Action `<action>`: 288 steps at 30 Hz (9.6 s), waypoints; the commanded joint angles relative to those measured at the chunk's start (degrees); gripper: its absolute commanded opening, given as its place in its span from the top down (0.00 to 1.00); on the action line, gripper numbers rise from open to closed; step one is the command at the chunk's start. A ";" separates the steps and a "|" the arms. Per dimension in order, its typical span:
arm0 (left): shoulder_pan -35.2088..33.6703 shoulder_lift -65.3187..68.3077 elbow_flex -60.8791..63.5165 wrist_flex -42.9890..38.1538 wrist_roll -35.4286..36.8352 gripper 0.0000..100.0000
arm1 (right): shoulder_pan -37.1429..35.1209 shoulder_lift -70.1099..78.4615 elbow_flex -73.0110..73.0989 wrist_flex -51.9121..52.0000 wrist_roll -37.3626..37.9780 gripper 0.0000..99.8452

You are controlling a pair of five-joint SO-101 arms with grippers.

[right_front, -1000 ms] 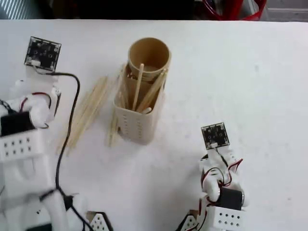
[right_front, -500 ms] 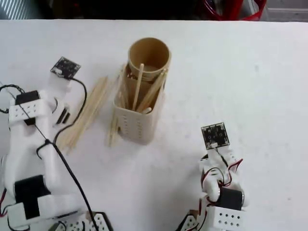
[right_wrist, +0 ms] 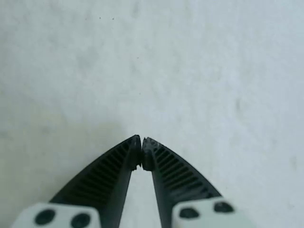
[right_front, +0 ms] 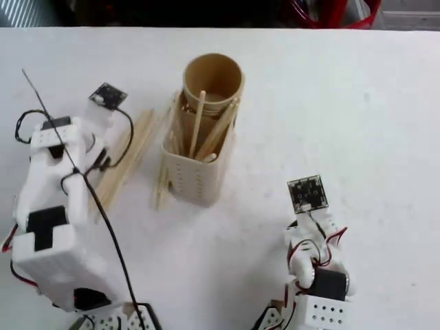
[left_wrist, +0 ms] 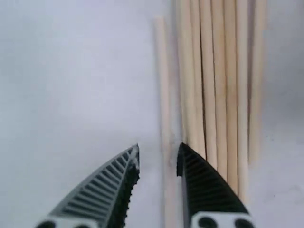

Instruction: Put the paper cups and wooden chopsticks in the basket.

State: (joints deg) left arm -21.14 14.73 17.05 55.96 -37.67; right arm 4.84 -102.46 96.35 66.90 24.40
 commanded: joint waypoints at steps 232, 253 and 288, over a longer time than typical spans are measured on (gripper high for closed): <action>5.76 -3.21 -63.30 46.59 15.82 0.98 | 0.04 -0.13 0.53 -0.66 -0.09 0.98; 46.20 -65.45 -8.88 -0.62 27.87 0.98 | 0.04 -0.13 0.53 -0.66 -0.09 0.98; 46.99 -65.80 7.03 -16.44 30.33 0.91 | 0.04 -0.13 0.53 -0.66 -0.09 0.98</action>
State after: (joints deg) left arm 28.53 -50.07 24.79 39.25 -8.04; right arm 4.84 -102.46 96.35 66.90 24.40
